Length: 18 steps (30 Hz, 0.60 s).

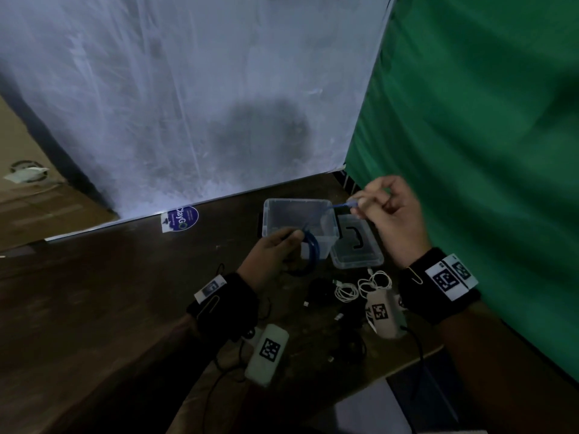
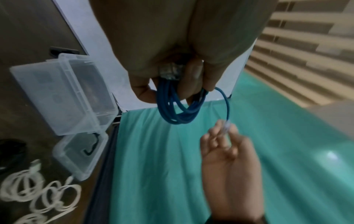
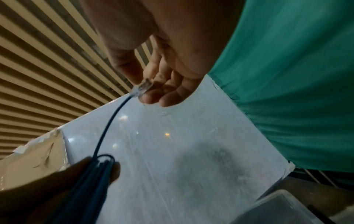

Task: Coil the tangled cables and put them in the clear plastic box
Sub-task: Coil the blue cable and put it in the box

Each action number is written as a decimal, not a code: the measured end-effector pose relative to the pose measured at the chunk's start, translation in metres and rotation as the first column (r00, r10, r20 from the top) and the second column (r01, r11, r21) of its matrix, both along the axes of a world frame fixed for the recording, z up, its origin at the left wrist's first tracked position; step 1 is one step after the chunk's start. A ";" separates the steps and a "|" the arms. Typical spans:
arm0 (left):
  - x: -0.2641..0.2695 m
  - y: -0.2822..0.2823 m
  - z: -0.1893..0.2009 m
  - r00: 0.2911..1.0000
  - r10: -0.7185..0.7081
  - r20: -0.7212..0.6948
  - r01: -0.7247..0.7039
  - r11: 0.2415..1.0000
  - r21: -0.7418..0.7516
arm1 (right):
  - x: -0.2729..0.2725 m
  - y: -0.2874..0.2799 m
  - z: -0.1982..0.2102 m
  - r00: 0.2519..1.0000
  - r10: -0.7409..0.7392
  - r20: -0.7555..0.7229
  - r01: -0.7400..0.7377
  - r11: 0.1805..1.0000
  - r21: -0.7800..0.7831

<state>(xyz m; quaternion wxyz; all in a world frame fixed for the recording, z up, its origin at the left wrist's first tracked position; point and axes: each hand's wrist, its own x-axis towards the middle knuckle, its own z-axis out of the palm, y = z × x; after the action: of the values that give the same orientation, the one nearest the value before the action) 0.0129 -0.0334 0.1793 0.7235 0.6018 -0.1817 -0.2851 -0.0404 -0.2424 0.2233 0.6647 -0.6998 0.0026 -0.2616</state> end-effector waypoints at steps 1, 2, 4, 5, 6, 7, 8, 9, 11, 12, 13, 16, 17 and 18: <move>0.002 0.000 0.003 0.999 0.002 -0.038 -0.004 0.999 -0.052 | -0.002 0.000 -0.002 0.998 0.008 -0.055 -0.011 0.998 -0.063; 0.004 0.001 0.006 0.997 -0.004 -0.075 -0.004 0.995 -0.103 | -0.004 0.002 -0.007 0.992 0.006 -0.123 -0.023 0.990 -0.137; 0.006 -0.001 0.010 0.995 -0.022 -0.101 0.006 0.987 -0.164 | -0.005 0.008 -0.024 0.976 0.012 -0.217 -0.062 0.972 -0.226; 0.006 -0.002 0.012 0.995 -0.033 -0.093 0.017 0.986 -0.167 | -0.003 0.012 -0.033 0.970 0.012 -0.241 -0.074 0.966 -0.249; 0.005 -0.003 0.013 0.996 -0.039 -0.082 0.026 0.987 -0.156 | -0.002 0.015 -0.041 0.964 0.011 -0.265 -0.081 0.964 -0.255; 0.005 -0.004 0.014 0.997 -0.040 -0.072 0.030 0.990 -0.138 | -0.001 0.018 -0.045 0.956 0.004 -0.292 -0.076 0.969 -0.234; 0.004 -0.005 0.014 0.997 -0.036 -0.064 0.028 0.992 -0.121 | 0.001 0.022 -0.047 0.949 0.011 -0.314 -0.073 0.980 -0.186; 0.004 -0.005 0.013 0.998 -0.034 -0.060 0.027 0.994 -0.105 | 0.002 0.025 -0.046 0.942 0.028 -0.333 -0.080 0.986 -0.143; 0.004 -0.004 0.011 0.998 -0.033 -0.056 0.029 0.997 -0.075 | 0.004 0.030 -0.045 0.932 0.075 -0.355 -0.113 0.990 -0.089; 0.005 -0.004 0.010 0.998 -0.036 -0.053 0.033 0.997 -0.068 | 0.004 0.031 -0.045 0.928 0.091 -0.361 -0.126 0.989 -0.075; 0.005 -0.004 0.009 0.998 -0.041 -0.052 0.037 0.997 -0.063 | 0.005 0.032 -0.044 0.924 0.101 -0.370 -0.133 0.989 -0.063; 0.006 -0.004 0.007 0.999 -0.044 -0.030 0.044 0.999 -0.013 | 0.005 0.034 -0.045 0.903 0.114 -0.415 -0.139 0.990 -0.031; 0.007 -0.004 0.006 0.998 -0.050 -0.023 0.051 0.999 0.010 | 0.005 0.035 -0.045 0.898 0.123 -0.423 -0.137 0.991 -0.002; 0.007 -0.004 0.006 0.998 -0.059 -0.018 0.059 0.998 0.028 | 0.005 0.037 -0.044 0.895 0.127 -0.427 -0.125 0.992 0.033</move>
<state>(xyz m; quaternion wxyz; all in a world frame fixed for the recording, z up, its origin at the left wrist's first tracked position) 0.0197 -0.0369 0.1857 0.7077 0.6039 -0.1892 -0.3140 -0.0357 -0.2055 0.1791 0.6652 -0.7372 0.1039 -0.0577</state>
